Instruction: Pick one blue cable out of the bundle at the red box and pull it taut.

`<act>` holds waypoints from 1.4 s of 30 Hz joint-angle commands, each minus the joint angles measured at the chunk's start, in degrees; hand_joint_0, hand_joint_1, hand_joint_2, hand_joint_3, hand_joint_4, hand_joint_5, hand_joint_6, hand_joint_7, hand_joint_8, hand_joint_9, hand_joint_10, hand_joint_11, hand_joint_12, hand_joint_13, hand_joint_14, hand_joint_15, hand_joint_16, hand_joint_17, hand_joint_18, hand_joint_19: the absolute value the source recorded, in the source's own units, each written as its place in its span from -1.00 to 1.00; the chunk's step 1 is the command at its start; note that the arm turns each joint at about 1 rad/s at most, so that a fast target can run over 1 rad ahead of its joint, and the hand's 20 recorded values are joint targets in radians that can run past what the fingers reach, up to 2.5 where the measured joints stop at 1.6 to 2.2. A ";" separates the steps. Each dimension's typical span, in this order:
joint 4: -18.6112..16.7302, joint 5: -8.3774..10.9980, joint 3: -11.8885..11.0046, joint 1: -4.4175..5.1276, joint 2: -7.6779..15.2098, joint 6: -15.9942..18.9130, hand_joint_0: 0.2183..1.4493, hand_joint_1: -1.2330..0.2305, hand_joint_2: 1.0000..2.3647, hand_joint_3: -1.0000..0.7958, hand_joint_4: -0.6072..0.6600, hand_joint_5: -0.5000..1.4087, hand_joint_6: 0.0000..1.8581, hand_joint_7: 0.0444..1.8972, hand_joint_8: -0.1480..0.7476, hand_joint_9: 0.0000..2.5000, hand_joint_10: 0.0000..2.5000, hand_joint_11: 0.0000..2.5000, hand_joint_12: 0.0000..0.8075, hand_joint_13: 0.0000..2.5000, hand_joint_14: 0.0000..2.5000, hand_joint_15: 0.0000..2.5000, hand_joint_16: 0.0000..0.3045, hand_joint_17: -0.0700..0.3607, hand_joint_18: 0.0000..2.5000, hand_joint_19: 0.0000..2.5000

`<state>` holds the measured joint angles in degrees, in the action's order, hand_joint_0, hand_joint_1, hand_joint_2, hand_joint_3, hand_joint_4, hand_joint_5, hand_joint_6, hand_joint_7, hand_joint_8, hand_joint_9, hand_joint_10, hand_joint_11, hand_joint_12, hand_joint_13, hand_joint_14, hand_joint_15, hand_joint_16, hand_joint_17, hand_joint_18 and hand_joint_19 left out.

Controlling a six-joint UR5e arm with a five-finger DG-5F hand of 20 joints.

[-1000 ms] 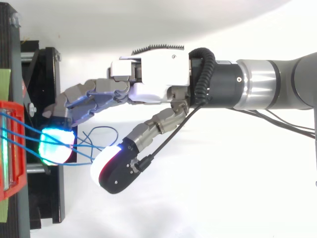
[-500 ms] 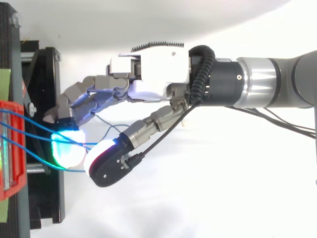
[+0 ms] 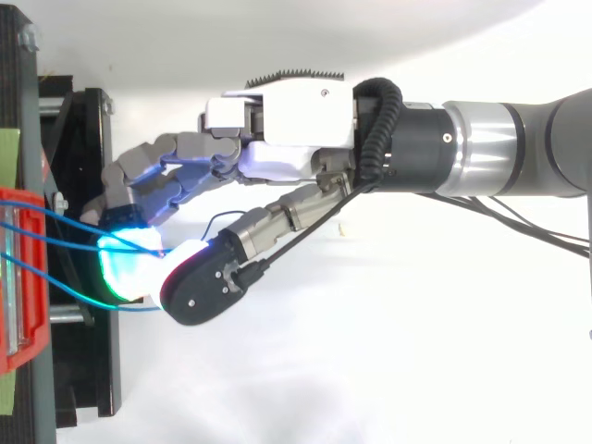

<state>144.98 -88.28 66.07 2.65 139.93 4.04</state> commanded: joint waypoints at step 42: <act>10.41 -2.43 -2.53 -2.21 -2.82 -5.19 -0.47 -0.49 -1.00 -0.44 0.32 -0.62 -0.17 0.07 0.03 -0.49 -0.99 -0.68 -0.12 -0.77 -1.00 -0.88 -0.66 -0.14 -0.83 -0.82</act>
<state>153.63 -90.69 63.57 0.63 137.72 -0.44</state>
